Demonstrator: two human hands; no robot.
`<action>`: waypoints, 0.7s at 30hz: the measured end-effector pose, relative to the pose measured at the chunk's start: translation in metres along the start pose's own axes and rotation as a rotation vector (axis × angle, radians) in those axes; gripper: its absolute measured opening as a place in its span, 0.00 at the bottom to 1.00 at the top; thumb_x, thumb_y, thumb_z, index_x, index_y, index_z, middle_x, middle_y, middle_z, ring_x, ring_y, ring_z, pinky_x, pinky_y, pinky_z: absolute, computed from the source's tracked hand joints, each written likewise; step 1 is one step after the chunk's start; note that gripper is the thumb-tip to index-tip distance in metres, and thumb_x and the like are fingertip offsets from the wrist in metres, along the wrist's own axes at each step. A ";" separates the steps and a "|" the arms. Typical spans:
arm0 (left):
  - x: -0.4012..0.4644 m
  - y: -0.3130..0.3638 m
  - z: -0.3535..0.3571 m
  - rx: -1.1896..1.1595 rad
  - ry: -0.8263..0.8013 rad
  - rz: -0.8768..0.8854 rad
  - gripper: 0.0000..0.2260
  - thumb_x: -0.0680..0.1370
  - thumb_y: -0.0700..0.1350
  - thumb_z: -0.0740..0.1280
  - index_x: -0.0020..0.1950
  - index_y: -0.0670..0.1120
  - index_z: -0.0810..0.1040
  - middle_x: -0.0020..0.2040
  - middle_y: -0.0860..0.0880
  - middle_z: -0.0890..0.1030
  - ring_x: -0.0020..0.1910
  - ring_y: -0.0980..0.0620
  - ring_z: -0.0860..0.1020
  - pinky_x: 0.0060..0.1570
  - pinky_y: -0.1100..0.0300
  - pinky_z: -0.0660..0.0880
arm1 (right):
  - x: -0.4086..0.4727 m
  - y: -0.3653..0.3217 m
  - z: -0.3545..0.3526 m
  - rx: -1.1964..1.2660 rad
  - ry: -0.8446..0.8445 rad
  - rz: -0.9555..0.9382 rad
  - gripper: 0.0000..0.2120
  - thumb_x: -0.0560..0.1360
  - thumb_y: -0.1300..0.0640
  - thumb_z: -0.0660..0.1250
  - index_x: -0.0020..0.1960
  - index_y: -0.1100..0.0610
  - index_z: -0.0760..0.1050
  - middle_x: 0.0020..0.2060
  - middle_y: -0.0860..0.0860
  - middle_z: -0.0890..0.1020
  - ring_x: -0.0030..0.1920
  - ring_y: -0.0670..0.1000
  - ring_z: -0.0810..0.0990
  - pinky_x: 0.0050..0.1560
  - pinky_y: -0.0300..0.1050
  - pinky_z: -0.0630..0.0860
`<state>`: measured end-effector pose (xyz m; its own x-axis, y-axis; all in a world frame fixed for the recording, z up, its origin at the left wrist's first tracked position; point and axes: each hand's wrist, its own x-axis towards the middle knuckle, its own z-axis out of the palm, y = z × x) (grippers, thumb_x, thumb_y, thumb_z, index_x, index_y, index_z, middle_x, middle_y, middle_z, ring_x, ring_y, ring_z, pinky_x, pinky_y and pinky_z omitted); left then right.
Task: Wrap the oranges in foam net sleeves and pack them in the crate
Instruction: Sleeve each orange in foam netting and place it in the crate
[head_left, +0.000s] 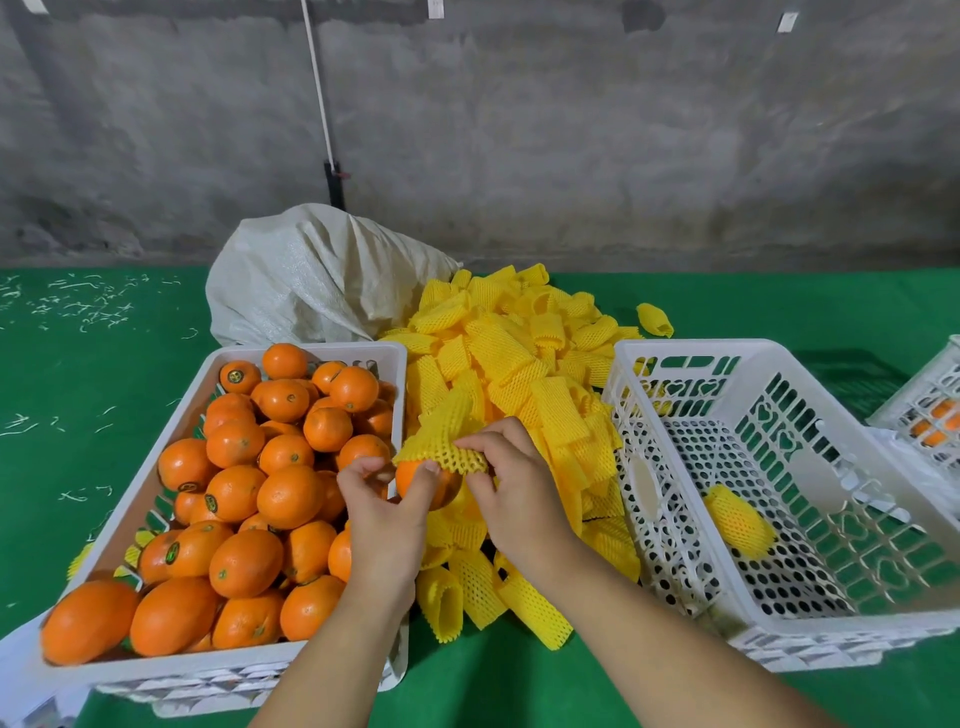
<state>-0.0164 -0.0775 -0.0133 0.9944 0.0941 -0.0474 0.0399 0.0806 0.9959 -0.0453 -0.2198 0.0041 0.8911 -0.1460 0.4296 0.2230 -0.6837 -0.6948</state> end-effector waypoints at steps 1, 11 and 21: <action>0.001 -0.002 0.000 -0.024 0.009 -0.007 0.19 0.80 0.48 0.74 0.64 0.57 0.68 0.55 0.48 0.74 0.48 0.48 0.74 0.45 0.50 0.73 | -0.003 -0.001 0.000 -0.028 0.001 -0.035 0.17 0.77 0.69 0.68 0.64 0.58 0.79 0.57 0.45 0.70 0.50 0.38 0.71 0.50 0.25 0.67; -0.011 0.009 0.014 -0.533 -0.014 -0.199 0.18 0.86 0.47 0.64 0.74 0.41 0.73 0.62 0.39 0.83 0.59 0.42 0.83 0.62 0.43 0.80 | -0.013 0.004 0.011 -0.016 0.113 -0.006 0.21 0.75 0.69 0.67 0.66 0.56 0.76 0.59 0.46 0.69 0.56 0.45 0.73 0.51 0.41 0.75; -0.013 0.010 0.015 -0.344 0.156 -0.124 0.15 0.88 0.48 0.57 0.71 0.42 0.69 0.55 0.46 0.78 0.53 0.49 0.80 0.46 0.58 0.77 | -0.039 -0.013 0.037 -0.071 0.070 -0.184 0.07 0.77 0.58 0.66 0.54 0.53 0.73 0.54 0.47 0.71 0.56 0.50 0.74 0.55 0.47 0.76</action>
<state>-0.0277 -0.0930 -0.0020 0.9561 0.2106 -0.2037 0.0976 0.4265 0.8992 -0.0681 -0.1786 -0.0246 0.8075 -0.0616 0.5866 0.3491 -0.7517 -0.5596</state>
